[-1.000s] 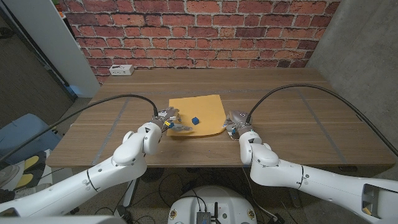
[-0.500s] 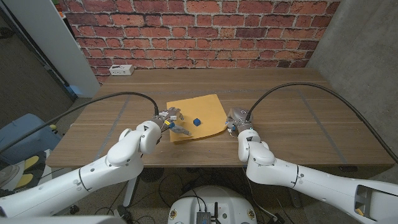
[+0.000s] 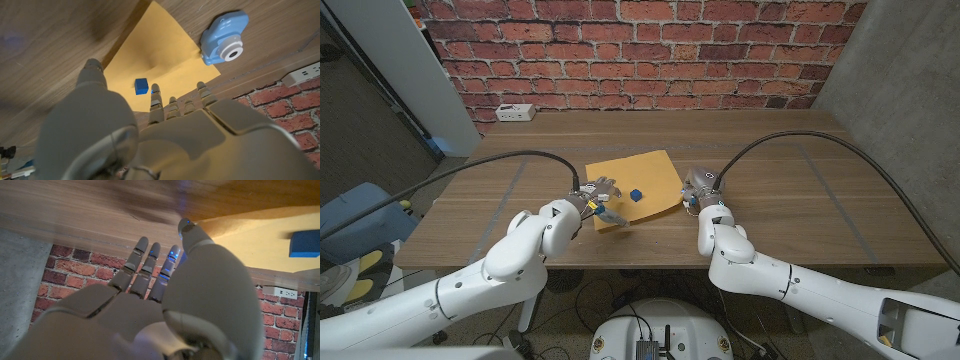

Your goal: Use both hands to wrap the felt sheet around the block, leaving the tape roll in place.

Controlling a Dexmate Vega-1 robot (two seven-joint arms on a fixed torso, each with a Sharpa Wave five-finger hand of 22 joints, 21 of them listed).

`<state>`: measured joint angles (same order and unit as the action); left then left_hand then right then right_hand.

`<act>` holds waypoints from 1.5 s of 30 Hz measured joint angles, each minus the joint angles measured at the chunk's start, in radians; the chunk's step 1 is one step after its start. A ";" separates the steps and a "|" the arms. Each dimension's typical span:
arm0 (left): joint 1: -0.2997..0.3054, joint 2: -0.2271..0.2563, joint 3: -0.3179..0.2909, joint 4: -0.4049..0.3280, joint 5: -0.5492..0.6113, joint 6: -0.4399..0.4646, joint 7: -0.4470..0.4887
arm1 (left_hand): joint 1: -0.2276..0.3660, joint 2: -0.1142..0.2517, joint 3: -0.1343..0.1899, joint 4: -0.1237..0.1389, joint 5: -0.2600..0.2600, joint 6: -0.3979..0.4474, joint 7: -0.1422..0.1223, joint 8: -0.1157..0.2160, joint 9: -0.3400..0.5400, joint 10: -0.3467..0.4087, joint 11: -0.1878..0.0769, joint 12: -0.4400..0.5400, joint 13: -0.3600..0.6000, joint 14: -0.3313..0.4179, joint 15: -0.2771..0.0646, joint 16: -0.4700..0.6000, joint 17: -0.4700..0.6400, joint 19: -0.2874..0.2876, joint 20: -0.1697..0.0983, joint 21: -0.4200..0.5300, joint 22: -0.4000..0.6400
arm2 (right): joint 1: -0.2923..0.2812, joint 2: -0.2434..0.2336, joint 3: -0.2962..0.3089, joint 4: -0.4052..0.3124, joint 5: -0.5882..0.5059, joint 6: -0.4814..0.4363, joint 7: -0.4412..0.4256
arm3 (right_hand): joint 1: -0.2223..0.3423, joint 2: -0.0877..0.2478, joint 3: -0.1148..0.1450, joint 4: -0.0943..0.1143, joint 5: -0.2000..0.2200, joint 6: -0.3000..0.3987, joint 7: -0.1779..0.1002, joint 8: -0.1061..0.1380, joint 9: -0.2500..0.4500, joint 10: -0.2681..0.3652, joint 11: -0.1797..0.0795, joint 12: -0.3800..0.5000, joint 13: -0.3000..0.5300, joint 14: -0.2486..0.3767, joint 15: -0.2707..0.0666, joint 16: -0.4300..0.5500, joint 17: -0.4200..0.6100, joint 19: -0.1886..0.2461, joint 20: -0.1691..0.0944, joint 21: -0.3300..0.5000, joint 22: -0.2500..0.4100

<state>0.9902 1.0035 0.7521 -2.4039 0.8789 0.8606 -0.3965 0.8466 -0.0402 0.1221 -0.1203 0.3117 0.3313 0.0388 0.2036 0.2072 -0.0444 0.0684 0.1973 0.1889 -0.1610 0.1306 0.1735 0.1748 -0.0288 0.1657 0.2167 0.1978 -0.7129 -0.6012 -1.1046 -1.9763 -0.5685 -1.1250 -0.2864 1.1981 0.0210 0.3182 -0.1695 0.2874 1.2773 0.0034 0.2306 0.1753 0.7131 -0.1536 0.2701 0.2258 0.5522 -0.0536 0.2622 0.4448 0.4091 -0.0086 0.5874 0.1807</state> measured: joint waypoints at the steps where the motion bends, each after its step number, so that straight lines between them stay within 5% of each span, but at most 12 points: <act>1: 0.000 -0.004 0.009 -0.001 0.031 0.009 -0.019 | 0.018 0.017 0.012 -0.004 -0.008 0.013 0.001 0.006 0.000 0.001 -0.001 0.003 0.000 0.000 0.000 0.000 0.000 0.001 -0.001 0.000 0.000 | -0.002 0.003 0.002 0.001 -0.001 0.002 -0.004 | 0.000 0.000 0.001 0.001 0.000 0.000 0.000 0.000 0.000 0.000 0.000 0.000 0.000 0.000 0.000 0.000 0.000 0.000 0.000 0.000 0.000; 6: 0.006 -0.030 0.029 0.008 0.142 0.030 -0.078 | 0.077 0.069 0.046 -0.025 -0.044 0.064 0.002 0.023 0.000 0.021 -0.016 0.014 0.000 0.003 -0.003 0.005 -0.003 0.018 -0.006 0.007 0.000 | -0.010 0.007 0.010 0.001 -0.005 0.009 -0.014 | 0.000 0.000 0.005 -0.001 -0.003 0.000 0.000 0.000 0.000 0.000 0.000 0.000 0.000 0.000 0.000 -0.004 0.000 0.000 0.000 0.000 0.000; 17: 0.034 -0.106 0.019 0.080 0.295 0.011 -0.154 | 0.113 0.094 0.067 -0.029 -0.089 0.120 0.002 0.038 0.000 0.055 -0.037 0.022 -0.003 0.029 -0.018 0.012 -0.003 0.043 -0.014 0.016 0.000 | -0.026 0.009 0.024 -0.007 -0.016 0.021 -0.027 | 0.001 -0.001 0.016 0.003 -0.008 0.000 0.000 -0.007 0.000 0.000 0.000 0.000 0.005 0.010 0.000 -0.004 -0.005 -0.004 0.004 0.000 0.000; 23: 0.056 -0.135 -0.011 0.100 0.301 -0.029 -0.159 | 0.008 0.016 -0.003 0.021 -0.106 0.083 0.014 0.010 0.000 0.044 -0.026 0.016 0.000 0.032 -0.021 0.011 -0.003 0.033 -0.023 0.013 0.000 | -0.032 0.009 0.029 -0.012 -0.024 0.021 -0.029 | 0.001 -0.001 0.019 0.006 -0.008 0.000 0.000 -0.008 0.000 0.000 0.000 0.004 0.005 0.013 0.002 -0.004 -0.005 -0.007 0.007 0.000 0.000; 29: 0.078 -0.147 -0.036 0.098 0.303 -0.059 -0.152 | -0.003 0.005 -0.019 0.021 -0.096 0.005 -0.005 -0.016 0.000 0.020 -0.020 0.006 0.000 0.018 -0.007 0.007 -0.003 0.017 -0.007 0.012 0.005 | -0.036 0.009 0.035 -0.012 -0.028 0.027 -0.032 | 0.001 -0.001 0.027 0.005 -0.014 0.000 0.000 -0.012 -0.001 0.000 0.000 0.004 0.005 0.013 0.002 -0.011 -0.005 -0.007 0.007 0.000 0.000; 35: 0.090 -0.164 -0.045 0.100 0.348 -0.077 -0.170 | 0.090 0.092 0.035 -0.018 -0.092 0.081 0.005 0.019 0.008 0.060 -0.027 0.018 0.000 0.033 -0.007 0.007 -0.003 0.039 -0.007 0.016 0.005 | -0.040 0.011 0.042 -0.011 -0.031 0.038 -0.036 | 0.001 -0.001 0.036 0.005 -0.018 0.000 0.000 -0.015 -0.001 0.000 0.000 0.004 0.009 0.016 -0.002 -0.011 -0.004 -0.007 0.007 -0.007 0.000; 45: 0.098 -0.217 -0.056 0.160 0.425 -0.096 -0.211 | 0.137 0.118 0.061 -0.034 -0.112 0.080 -0.001 0.019 0.014 0.069 -0.025 0.018 0.000 0.036 -0.011 0.007 -0.003 0.050 -0.007 0.020 0.005 | -0.050 0.013 0.055 -0.011 -0.042 0.050 -0.041 | 0.001 -0.001 0.044 0.005 -0.021 0.000 0.000 -0.016 -0.001 0.000 0.000 0.004 0.009 0.023 -0.002 -0.015 -0.004 -0.007 0.007 -0.007 0.000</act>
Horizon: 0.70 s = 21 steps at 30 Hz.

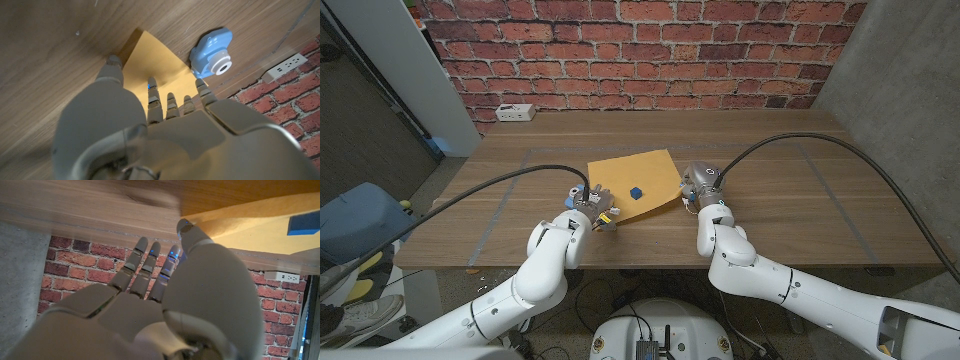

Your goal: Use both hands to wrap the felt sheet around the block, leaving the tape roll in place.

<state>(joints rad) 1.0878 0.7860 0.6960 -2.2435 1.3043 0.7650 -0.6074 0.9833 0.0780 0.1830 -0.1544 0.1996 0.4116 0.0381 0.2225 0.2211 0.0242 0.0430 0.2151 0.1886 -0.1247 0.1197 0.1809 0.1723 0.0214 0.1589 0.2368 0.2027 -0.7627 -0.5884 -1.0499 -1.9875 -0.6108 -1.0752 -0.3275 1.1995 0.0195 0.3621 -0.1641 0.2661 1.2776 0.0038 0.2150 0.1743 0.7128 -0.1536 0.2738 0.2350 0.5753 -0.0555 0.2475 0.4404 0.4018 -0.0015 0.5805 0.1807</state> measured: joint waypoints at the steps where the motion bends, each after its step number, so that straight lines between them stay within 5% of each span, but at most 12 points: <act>1: 0.001 -0.004 -0.001 0.005 0.003 -0.003 0.000 | 0.003 0.003 0.000 0.000 0.000 -0.001 0.002 0.000 0.000 0.000 0.000 0.000 0.000 0.004 0.004 0.000 0.000 0.000 0.000 0.000 0.000 | 0.000 0.000 0.000 0.000 -0.001 0.000 0.000 | 0.000 0.000 0.001 0.001 0.000 0.000 0.000 0.000 0.000 0.000 0.000 0.000 0.000 0.000 0.000 0.000 0.000 0.000 0.000 0.000 0.000; 5: 0.005 -0.014 -0.005 0.020 0.010 -0.015 0.010 | 0.047 0.047 0.033 -0.001 -0.011 0.105 0.011 0.035 0.001 0.042 -0.013 0.013 0.000 0.044 -0.006 0.005 -0.002 0.032 -0.001 0.015 0.000 | -0.002 0.001 0.002 -0.004 -0.008 0.000 0.000 | 0.000 0.000 0.004 0.004 0.000 0.000 0.000 -0.006 0.000 0.000 0.000 0.000 0.000 0.000 0.000 0.000 0.000 0.000 0.000 0.000 0.000; 9: 0.019 -0.027 -0.014 0.036 0.011 -0.021 0.052 | 0.113 0.105 0.099 -0.005 -0.011 0.276 0.019 0.086 0.007 0.128 -0.029 0.033 -0.002 0.111 -0.024 0.005 -0.005 0.080 -0.001 0.040 0.005 | -0.005 0.002 0.002 -0.007 -0.015 -0.001 0.000 | 0.000 0.000 0.011 0.003 0.000 0.002 0.002 -0.007 0.000 0.000 0.000 0.000 0.000 0.000 0.000 -0.003 0.000 -0.005 0.005 0.000 0.000; 13: 0.026 -0.030 -0.018 0.039 0.000 -0.030 0.120 | 0.133 0.107 0.133 0.011 -0.015 0.393 0.026 0.111 0.016 0.214 -0.048 0.047 -0.003 0.186 -0.040 0.013 -0.005 0.126 0.001 0.067 0.011 | -0.008 0.004 0.005 -0.008 -0.017 -0.001 0.001 | 0.000 0.000 0.012 0.003 -0.004 0.002 0.002 -0.007 0.000 0.000 0.000 0.000 0.002 0.000 0.000 -0.004 -0.003 -0.005 0.005 -0.004 0.000; 21: 0.109 -0.032 -0.066 0.034 -0.052 -0.045 0.301 | 0.125 0.099 0.139 0.018 -0.023 0.464 0.012 0.113 0.009 0.333 -0.084 0.070 -0.003 0.283 -0.065 0.013 -0.005 0.172 0.004 0.099 0.014 | -0.013 0.006 0.011 -0.008 -0.028 -0.012 0.002 | -0.004 -0.004 0.021 0.004 -0.004 0.002 0.002 -0.007 0.000 0.000 0.000 0.000 0.005 0.000 0.000 -0.008 -0.005 -0.005 0.005 -0.004 0.000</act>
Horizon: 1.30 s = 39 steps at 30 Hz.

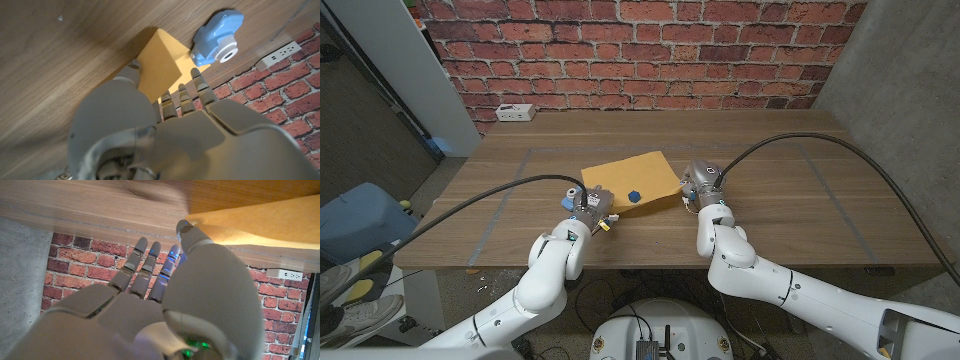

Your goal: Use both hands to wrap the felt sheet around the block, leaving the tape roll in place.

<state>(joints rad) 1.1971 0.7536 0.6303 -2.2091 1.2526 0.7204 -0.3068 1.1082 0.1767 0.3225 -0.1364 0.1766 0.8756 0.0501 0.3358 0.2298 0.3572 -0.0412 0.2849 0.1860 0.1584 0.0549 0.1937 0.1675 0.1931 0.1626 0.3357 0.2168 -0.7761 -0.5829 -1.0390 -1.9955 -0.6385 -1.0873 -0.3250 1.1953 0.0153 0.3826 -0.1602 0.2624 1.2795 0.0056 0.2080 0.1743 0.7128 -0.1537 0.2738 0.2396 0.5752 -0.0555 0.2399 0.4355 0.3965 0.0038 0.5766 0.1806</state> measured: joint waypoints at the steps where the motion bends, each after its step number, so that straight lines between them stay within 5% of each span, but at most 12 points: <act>1: 0.000 0.000 0.000 0.000 -0.005 -0.001 0.016 | 0.000 0.000 -0.001 0.004 0.000 0.006 0.002 0.000 -0.002 0.010 -0.003 0.000 -0.002 0.011 -0.003 0.004 0.000 0.003 0.003 0.001 0.000 | 0.000 0.000 0.001 0.000 -0.001 -0.006 0.000 | 0.000 0.000 0.000 0.000 -0.001 0.000 0.000 0.000 0.000 0.000 0.000 0.000 0.000 0.002 0.002 0.000 0.000 0.000 0.000 0.000 0.000; 8: 0.049 0.005 -0.040 -0.019 -0.098 -0.030 0.193 | -0.030 0.016 0.028 0.045 0.000 0.067 0.039 -0.021 -0.012 0.098 -0.014 0.008 -0.002 0.130 -0.057 0.015 0.000 0.036 -0.008 0.027 0.006 | -0.010 0.000 0.015 0.000 -0.001 -0.009 0.000 | -0.001 -0.001 0.006 0.000 -0.004 0.000 0.000 -0.002 0.000 0.000 0.000 0.000 0.000 0.004 0.004 0.000 0.000 0.000 0.000 0.000 0.000; 19: 0.129 0.001 -0.151 -0.048 -0.345 -0.080 0.392 | -0.045 0.021 0.122 0.074 0.000 0.076 0.077 -0.034 0.025 0.199 -0.003 0.012 0.003 0.276 -0.067 0.023 0.000 0.106 -0.020 0.087 0.018 | -0.043 -0.002 0.065 -0.015 0.036 0.019 -0.038 | -0.010 -0.009 0.024 0.010 -0.007 -0.008 0.014 -0.012 0.005 -0.019 0.000 -0.004 0.000 0.004 0.004 -0.008 0.000 -0.006 0.005 -0.004 0.000; 28: 0.164 -0.032 -0.190 -0.053 -0.487 -0.073 0.538 | -0.055 -0.001 0.168 0.049 0.009 0.139 0.114 -0.040 0.026 0.300 0.006 0.019 0.002 0.397 -0.099 0.023 0.000 0.148 -0.048 0.124 0.018 | -0.067 -0.002 0.106 -0.025 0.072 0.062 -0.068 | -0.021 -0.008 0.032 0.010 -0.012 -0.007 0.014 -0.012 0.005 -0.023 0.000 -0.008 0.005 0.003 0.004 -0.008 0.003 -0.004 0.015 -0.004 0.000; 39: 0.202 -0.078 -0.269 -0.059 -0.707 -0.066 0.644 | -0.062 -0.008 0.202 0.016 0.024 0.163 0.138 -0.044 0.043 0.344 0.047 0.019 0.003 0.459 -0.079 0.021 0.000 0.159 -0.038 0.145 0.018 | -0.025 -0.011 0.088 -0.018 0.062 0.060 -0.042 | -0.027 -0.004 0.040 0.010 -0.012 -0.007 0.014 -0.012 0.010 -0.029 0.000 -0.008 0.005 -0.006 0.002 -0.015 0.003 -0.007 0.018 -0.004 0.000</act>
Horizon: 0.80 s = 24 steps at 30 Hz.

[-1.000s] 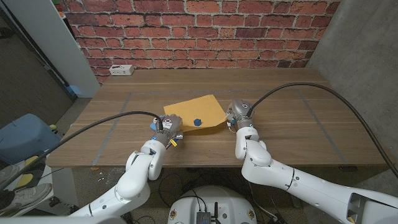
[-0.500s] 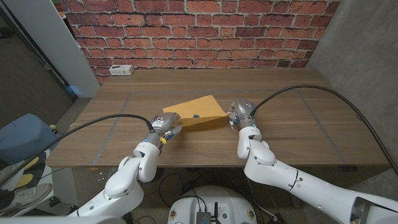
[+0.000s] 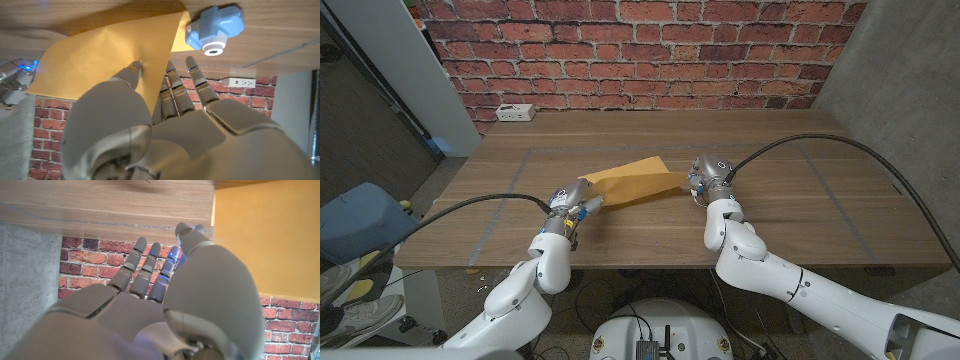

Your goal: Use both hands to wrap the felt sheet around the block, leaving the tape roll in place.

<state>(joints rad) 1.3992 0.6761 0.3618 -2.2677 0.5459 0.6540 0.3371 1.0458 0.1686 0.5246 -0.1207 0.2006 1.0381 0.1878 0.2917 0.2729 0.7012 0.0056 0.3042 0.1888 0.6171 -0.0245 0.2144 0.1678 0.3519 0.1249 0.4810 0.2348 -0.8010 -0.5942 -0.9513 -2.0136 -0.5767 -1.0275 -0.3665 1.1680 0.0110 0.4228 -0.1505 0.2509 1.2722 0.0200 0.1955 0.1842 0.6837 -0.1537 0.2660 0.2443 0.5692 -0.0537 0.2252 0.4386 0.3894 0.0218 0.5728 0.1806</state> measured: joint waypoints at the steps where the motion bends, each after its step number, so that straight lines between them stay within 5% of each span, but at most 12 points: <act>1: 0.003 -0.003 -0.010 -0.001 -0.026 -0.008 0.007 | 0.000 0.000 0.002 -0.002 0.000 0.002 0.002 0.000 0.002 0.004 0.004 0.000 0.000 0.003 0.003 -0.003 0.000 0.000 0.000 0.004 0.000 | 0.001 0.000 -0.001 0.001 0.000 0.000 0.000 | 0.000 0.000 0.000 0.000 0.000 0.000 0.000 0.000 0.000 0.000 0.000 0.000 0.000 0.000 0.000 0.000 0.000 0.000 0.000 0.000 0.000; 18: -0.017 0.031 -0.050 0.013 -0.242 -0.044 0.089 | 0.004 0.004 0.029 -0.013 0.007 0.022 0.013 0.005 0.030 0.022 0.010 -0.009 0.000 0.027 0.001 -0.011 0.000 -0.004 0.004 0.022 0.001 | 0.087 0.027 -0.041 0.075 -0.040 0.077 0.054 | -0.046 -0.004 0.026 0.013 -0.011 0.000 0.000 -0.007 0.000 -0.026 0.007 -0.004 0.007 0.000 0.000 0.000 0.009 0.000 0.011 -0.008 0.000; 23: -0.042 0.050 -0.050 0.022 -0.277 -0.043 0.097 | 0.003 0.005 0.036 -0.009 0.007 0.023 0.012 0.008 0.045 0.028 0.013 -0.009 0.005 0.039 0.000 -0.011 0.000 0.016 -0.004 0.039 0.005 | 0.089 0.031 -0.036 0.085 -0.042 0.115 0.054 | -0.141 -0.007 0.030 0.028 -0.016 -0.090 -0.052 -0.018 0.005 -0.060 0.024 -0.012 0.017 -0.009 0.002 0.005 0.027 0.013 0.027 -0.008 0.000; 24: -0.048 0.053 -0.050 0.024 -0.277 -0.043 0.097 | 0.000 0.008 0.038 -0.010 0.007 0.023 0.012 0.008 0.049 0.029 0.014 -0.009 0.005 0.046 -0.001 -0.011 0.000 0.021 -0.003 0.041 0.006 | 0.089 0.031 -0.036 0.085 -0.042 0.123 0.053 | -0.160 -0.015 0.026 0.038 -0.017 -0.135 -0.041 -0.019 0.005 -0.065 0.029 -0.012 0.019 -0.002 0.000 0.011 0.032 0.018 0.033 -0.008 0.000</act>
<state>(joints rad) 1.3511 0.7289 0.3118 -2.2441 0.2694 0.6108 0.4338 1.0462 0.1762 0.5626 -0.1310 0.2077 1.0611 0.2003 0.3002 0.3220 0.7298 0.0196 0.2956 0.1936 0.6636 -0.0251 0.2032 0.1680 0.3734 0.1216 0.5218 0.2411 -0.7125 -0.5631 -0.9874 -1.9288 -0.6183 -0.9043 -0.3137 1.0082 -0.0037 0.4485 -0.1127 0.2337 1.1375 -0.0210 0.1764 0.1889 0.6191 -0.1249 0.2544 0.2637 0.5676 -0.0532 0.2358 0.4707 0.4077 0.0544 0.5651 0.1806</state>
